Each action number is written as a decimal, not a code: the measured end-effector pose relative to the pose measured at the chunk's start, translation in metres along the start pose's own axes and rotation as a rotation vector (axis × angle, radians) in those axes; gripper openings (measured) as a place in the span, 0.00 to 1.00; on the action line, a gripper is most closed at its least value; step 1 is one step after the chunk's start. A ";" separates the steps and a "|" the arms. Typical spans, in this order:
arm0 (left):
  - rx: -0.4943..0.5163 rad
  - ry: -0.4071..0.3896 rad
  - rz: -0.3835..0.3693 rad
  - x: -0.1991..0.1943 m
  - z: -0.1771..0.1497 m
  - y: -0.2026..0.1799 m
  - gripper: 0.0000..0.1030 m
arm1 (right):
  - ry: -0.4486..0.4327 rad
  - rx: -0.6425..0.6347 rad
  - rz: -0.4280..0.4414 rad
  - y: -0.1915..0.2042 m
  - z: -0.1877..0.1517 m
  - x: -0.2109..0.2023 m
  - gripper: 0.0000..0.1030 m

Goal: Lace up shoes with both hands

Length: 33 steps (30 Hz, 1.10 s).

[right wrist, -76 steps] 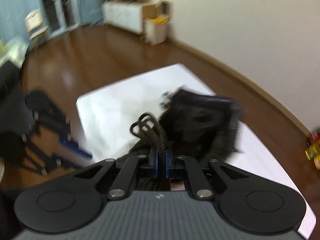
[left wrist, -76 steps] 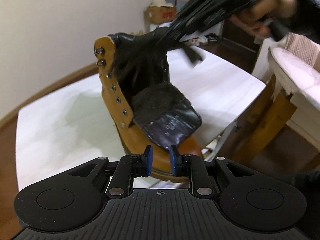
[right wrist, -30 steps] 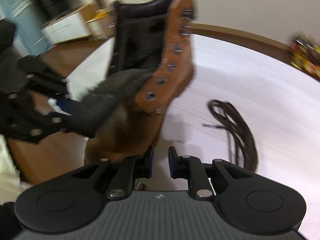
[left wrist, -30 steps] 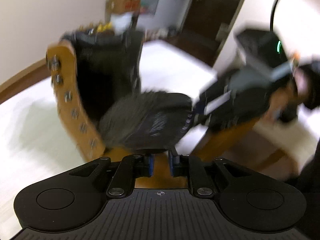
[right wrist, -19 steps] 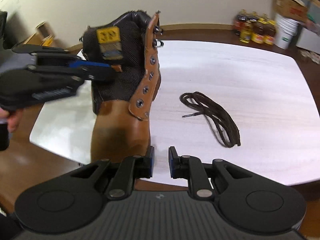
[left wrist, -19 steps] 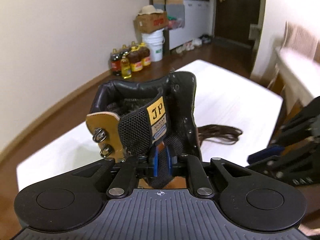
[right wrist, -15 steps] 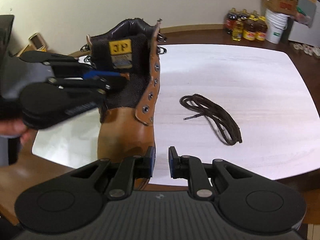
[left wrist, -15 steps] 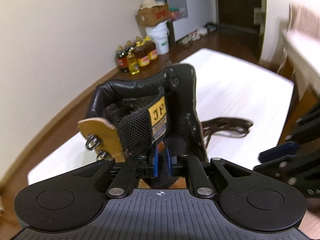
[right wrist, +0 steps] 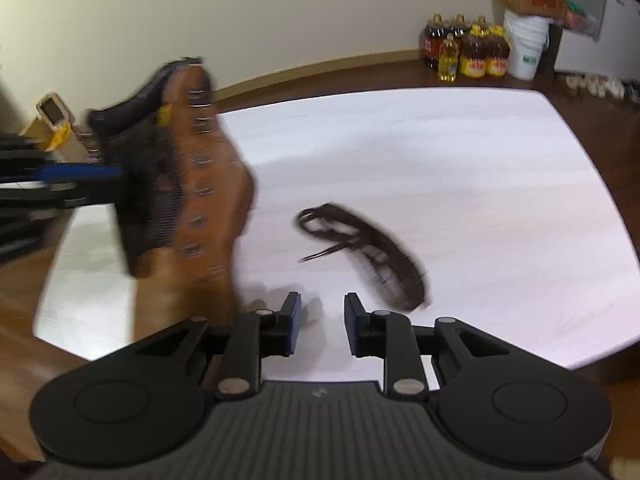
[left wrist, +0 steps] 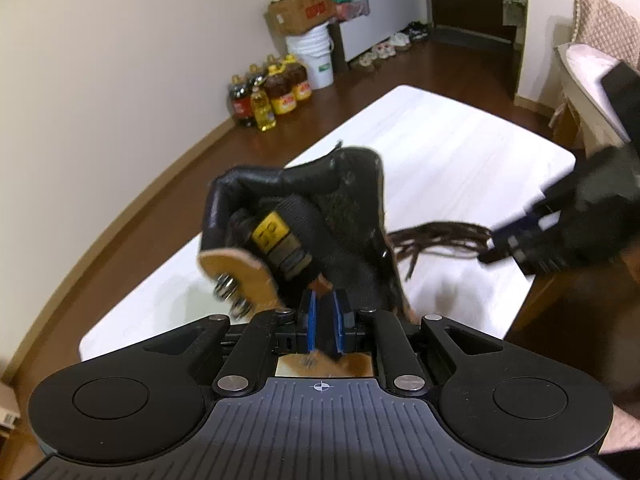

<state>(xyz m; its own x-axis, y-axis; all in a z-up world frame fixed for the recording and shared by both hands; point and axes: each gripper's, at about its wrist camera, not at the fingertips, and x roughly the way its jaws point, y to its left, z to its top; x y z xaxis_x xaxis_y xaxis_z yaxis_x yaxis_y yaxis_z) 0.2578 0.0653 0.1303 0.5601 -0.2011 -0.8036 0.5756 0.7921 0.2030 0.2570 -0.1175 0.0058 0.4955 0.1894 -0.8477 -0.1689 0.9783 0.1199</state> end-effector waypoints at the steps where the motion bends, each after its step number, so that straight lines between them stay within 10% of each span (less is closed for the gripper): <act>1: 0.000 0.019 0.016 0.000 -0.003 0.001 0.12 | 0.002 -0.026 0.008 -0.005 0.003 0.009 0.27; 12: -0.005 0.118 0.079 -0.008 -0.020 0.008 0.13 | 0.070 0.155 0.137 -0.030 0.016 0.062 0.28; 19: 0.022 0.104 0.057 -0.003 -0.019 0.012 0.14 | 0.102 0.662 0.205 -0.038 0.013 0.086 0.24; 24: 0.049 0.102 0.015 -0.001 -0.027 0.026 0.14 | 0.073 0.759 0.091 -0.022 0.018 0.086 0.18; 33: 0.164 0.032 -0.145 0.015 -0.045 0.079 0.14 | 0.087 0.547 -0.275 0.042 0.046 0.097 0.11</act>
<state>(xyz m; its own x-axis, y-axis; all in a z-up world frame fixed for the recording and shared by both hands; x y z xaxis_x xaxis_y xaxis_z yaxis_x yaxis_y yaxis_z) 0.2849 0.1502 0.1090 0.4470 -0.2854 -0.8478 0.7392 0.6515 0.1704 0.3374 -0.0543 -0.0471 0.3836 -0.0612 -0.9215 0.4285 0.8957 0.1189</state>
